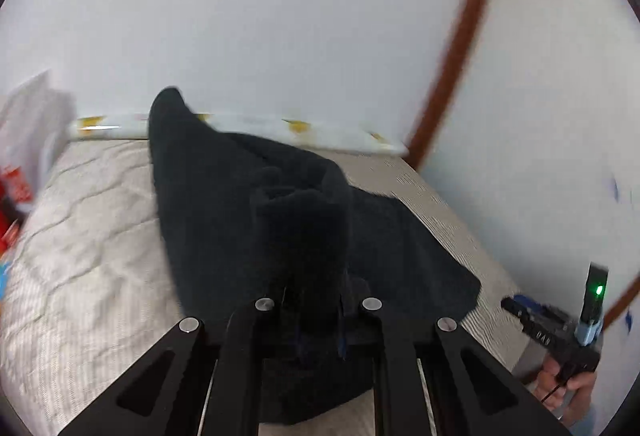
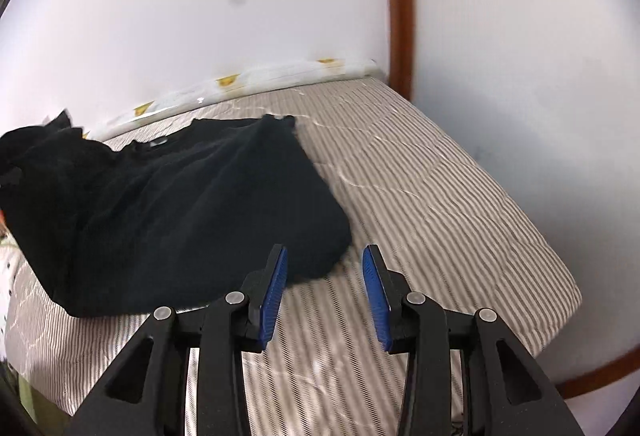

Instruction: Fold small clothes

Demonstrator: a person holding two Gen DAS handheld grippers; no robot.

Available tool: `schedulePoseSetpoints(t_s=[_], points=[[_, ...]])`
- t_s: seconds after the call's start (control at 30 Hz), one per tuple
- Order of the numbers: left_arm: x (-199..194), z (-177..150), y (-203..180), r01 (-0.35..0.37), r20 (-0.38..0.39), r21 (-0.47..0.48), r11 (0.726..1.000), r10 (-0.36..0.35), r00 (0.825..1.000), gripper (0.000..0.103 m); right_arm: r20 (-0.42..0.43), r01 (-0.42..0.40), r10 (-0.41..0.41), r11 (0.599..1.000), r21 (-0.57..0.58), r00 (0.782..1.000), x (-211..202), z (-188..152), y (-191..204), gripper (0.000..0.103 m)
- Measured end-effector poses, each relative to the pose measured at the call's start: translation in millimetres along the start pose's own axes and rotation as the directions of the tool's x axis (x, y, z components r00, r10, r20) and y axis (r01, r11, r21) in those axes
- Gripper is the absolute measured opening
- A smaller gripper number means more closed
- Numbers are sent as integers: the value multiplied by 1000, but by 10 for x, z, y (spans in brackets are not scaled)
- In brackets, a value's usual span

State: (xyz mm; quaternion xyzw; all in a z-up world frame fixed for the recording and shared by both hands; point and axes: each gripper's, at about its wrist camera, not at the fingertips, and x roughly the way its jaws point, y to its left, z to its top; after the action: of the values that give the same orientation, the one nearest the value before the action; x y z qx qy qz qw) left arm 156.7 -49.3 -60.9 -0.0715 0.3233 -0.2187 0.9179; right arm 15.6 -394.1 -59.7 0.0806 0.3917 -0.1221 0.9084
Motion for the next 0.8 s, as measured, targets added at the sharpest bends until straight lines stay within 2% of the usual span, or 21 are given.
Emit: schedulePoseSetpoints(t_s=[0.2,0.37,0.53,0.6,0.67,0.73,0.8], points=[[557,-219,-270,74,-153,-7,997,-74,985,11,-32,10,-11,999,-32,999,-32,-124,-129,39],[652,-288,-364,64,-184,23,998,-58,981,12,-47,-9,6,997,-76,999,-49,-143,-26,40],[511,-263,-280,141,-196,11,990,-137,971,31,-2,-76,76,991,-108,997,-129,-43,288,50],[391,-283,-217,132,-177,17,991,-127,976,42,16,-114,118,984,-137,993,-160,12,492,61],[278,-321,-123,126,-165,15,992,-122,979,46,23,-166,172,974,-157,985,-154,47,687,66],[128,-376,12,115,-142,10,993,-113,983,47,13,-218,224,961,-171,975,-114,68,901,68],[-14,-444,145,94,-118,6,996,-93,989,56,-2,-266,270,948,-176,963,-64,80,1112,68]])
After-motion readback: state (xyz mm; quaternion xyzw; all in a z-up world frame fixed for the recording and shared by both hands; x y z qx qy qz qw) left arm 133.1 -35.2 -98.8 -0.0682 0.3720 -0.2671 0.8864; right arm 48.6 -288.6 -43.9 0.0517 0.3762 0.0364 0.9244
